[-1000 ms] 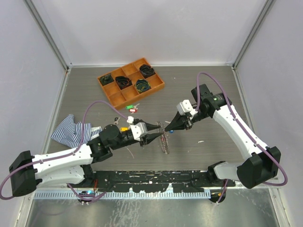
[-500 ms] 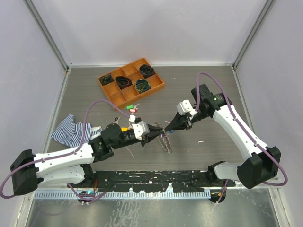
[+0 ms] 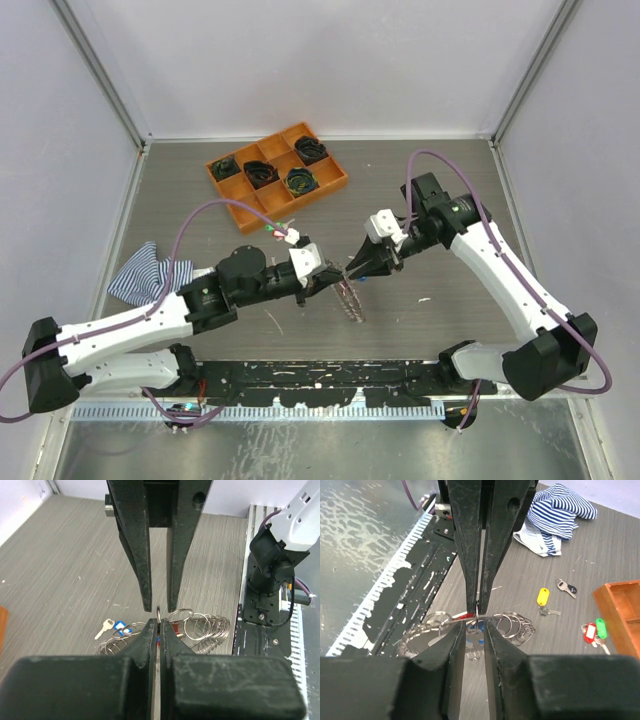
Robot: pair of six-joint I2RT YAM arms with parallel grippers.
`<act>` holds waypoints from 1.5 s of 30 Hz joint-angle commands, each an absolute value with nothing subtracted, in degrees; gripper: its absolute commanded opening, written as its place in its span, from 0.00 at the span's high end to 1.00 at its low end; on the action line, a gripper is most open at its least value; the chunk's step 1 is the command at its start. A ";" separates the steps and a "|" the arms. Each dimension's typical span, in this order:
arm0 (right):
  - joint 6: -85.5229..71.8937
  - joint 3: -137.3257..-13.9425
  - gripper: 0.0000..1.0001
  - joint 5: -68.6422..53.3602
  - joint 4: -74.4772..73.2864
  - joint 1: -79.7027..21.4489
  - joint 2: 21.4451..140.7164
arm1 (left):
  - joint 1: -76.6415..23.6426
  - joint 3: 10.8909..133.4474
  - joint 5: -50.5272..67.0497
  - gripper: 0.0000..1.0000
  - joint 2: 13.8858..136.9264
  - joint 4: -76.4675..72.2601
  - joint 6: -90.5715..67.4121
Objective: Remove the keys from the keyring
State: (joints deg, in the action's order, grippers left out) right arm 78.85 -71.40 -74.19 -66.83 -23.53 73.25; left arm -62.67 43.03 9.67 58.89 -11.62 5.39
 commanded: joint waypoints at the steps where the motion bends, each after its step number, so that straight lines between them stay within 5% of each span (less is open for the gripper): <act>1: 73.75 -76.18 0.65 -69.43 -66.00 -24.83 70.69 | -62.75 52.65 8.61 1.00 58.19 4.12 5.43; 4: 68.84 -78.28 0.51 -65.14 -64.84 -25.65 70.49 | -62.57 59.02 9.97 1.00 59.99 14.57 6.44; 7: 64.14 -79.08 0.46 -63.17 -62.39 -25.67 69.92 | -62.12 65.74 12.54 1.00 62.53 24.58 7.78; 20: 51.98 -73.70 0.46 -75.32 -52.23 -25.62 68.88 | -57.97 98.54 15.15 1.00 81.26 62.94 5.62; 45: 23.80 -63.98 0.58 -77.83 -23.81 -27.58 68.52 | -56.70 108.69 20.62 1.00 86.53 65.69 3.56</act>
State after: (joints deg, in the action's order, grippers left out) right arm 29.04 -64.84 -76.47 -29.47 -26.55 69.23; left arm -57.19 106.17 18.28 87.35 68.23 4.51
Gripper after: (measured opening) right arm 0.446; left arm 0.009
